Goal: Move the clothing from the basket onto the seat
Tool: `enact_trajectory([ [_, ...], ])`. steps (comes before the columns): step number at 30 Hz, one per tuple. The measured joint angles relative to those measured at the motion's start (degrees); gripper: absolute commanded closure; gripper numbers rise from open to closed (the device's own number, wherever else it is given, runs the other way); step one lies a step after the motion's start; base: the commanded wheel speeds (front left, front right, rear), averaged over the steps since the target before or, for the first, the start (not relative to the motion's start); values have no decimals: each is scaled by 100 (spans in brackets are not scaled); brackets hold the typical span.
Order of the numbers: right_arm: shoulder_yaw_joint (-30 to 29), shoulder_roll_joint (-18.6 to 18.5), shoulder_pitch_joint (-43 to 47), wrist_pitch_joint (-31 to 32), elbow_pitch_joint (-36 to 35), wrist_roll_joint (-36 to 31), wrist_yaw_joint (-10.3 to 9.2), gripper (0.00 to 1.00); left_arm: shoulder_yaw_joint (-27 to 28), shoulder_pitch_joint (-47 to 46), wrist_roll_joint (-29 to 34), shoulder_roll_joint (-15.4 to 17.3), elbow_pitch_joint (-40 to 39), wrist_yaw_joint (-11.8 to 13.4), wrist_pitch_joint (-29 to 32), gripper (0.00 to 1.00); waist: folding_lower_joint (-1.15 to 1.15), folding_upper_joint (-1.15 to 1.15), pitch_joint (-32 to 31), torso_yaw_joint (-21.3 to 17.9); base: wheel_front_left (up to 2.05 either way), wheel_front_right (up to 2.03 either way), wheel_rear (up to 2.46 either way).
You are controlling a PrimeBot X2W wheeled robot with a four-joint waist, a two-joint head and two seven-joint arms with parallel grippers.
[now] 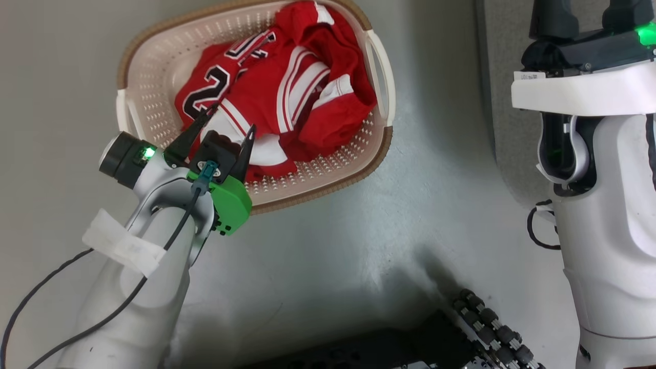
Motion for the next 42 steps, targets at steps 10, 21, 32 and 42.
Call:
enact_trajectory([
  [10, 2, 16, -194, -1, 115, 0, 55, 0, -323, -262, 57, -9, 665, -65, 26, 0, 0, 0, 357, -106, 0, 0, 0],
  [21, 164, 30, -322, -1, 168, 4, 118, 0, -638, -558, 242, -21, 1189, -82, 240, 0, 0, 0, 429, -273, 0, 0, 0],
  [32, 314, 42, -421, -1, 172, 123, 109, 0, -651, -957, 318, 44, 1603, -84, 426, 0, 0, 0, 605, -539, 0, 0, 0],
  [42, 361, 47, -436, -1, 174, 180, 2, 0, -595, -1150, 335, 69, 1953, -82, 483, 99, 0, 0, 697, -672, 0, 0, 0],
])
